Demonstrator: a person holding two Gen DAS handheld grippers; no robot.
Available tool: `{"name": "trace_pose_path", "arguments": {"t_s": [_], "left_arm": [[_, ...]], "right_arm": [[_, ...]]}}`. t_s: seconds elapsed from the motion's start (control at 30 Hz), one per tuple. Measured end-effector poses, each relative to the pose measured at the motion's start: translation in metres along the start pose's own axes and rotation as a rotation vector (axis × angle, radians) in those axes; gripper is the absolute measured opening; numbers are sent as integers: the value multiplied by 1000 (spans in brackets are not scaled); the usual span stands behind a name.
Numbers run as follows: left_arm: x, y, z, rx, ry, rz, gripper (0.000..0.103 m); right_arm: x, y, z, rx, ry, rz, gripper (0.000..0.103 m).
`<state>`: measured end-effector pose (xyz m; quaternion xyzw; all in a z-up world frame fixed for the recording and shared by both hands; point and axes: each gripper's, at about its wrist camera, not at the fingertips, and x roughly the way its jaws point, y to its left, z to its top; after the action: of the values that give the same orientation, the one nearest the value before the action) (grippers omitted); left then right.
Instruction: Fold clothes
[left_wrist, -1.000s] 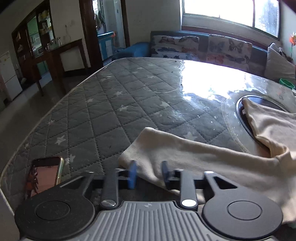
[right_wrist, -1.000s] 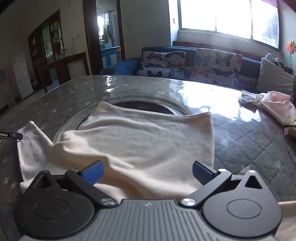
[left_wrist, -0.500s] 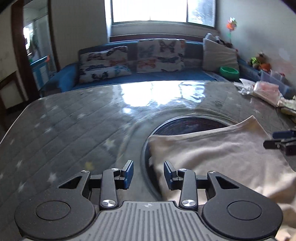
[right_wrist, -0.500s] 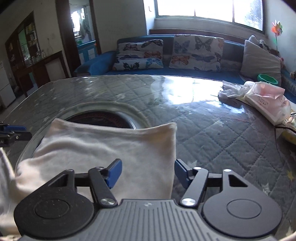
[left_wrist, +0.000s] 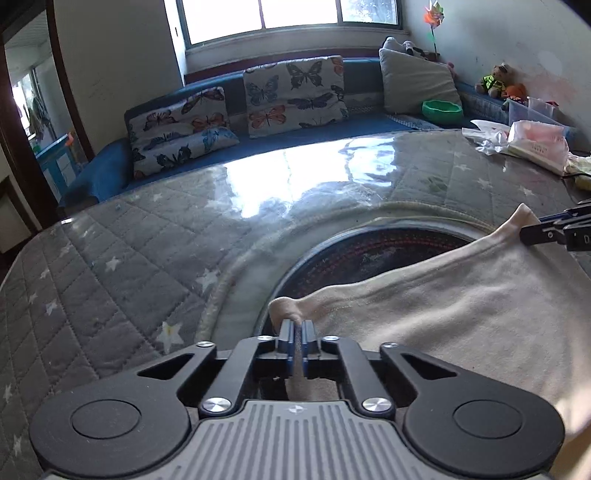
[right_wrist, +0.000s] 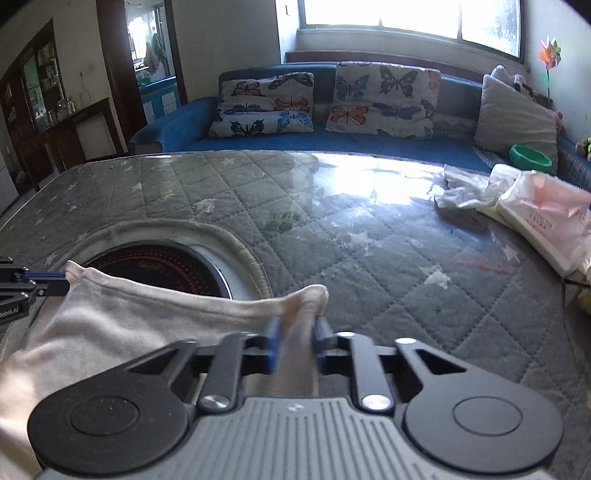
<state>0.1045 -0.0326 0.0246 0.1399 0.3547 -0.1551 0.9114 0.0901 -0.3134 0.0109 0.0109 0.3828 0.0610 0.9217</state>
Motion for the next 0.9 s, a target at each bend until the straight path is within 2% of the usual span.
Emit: {"name": "trace_pose_path", "arguments": {"t_s": [0.2,0.3,0.33,0.37,0.47,0.6,0.77,0.83,0.9], "left_arm": [[1,6,19,1,-91,54,2],[17,0,19,32,-70,73,3],[21,-1,18,40,-58,77,3],[23,-3,17,52,-57,84,7],[20,-6,16,66,-60,94,9],[1,-10,20,64,-98,61,10],[-14,-37,18,78,-72,-142,10],[-14,-52,13,113,-56,-185,10],[-14,-64,8,147,-44,-213,10]], "right_arm": [[1,3,12,-24,-69,-33,5],[12,6,14,-54,-53,-59,7],[12,7,14,-62,-55,-72,14],[11,9,13,-72,-60,-79,16],[-9,16,9,-120,-94,-50,23],[-47,30,-4,-172,-86,96,23],[-96,64,-43,-262,-3,323,23],[-114,78,-62,-324,20,385,23],[-127,91,-78,-366,42,430,30]]}}
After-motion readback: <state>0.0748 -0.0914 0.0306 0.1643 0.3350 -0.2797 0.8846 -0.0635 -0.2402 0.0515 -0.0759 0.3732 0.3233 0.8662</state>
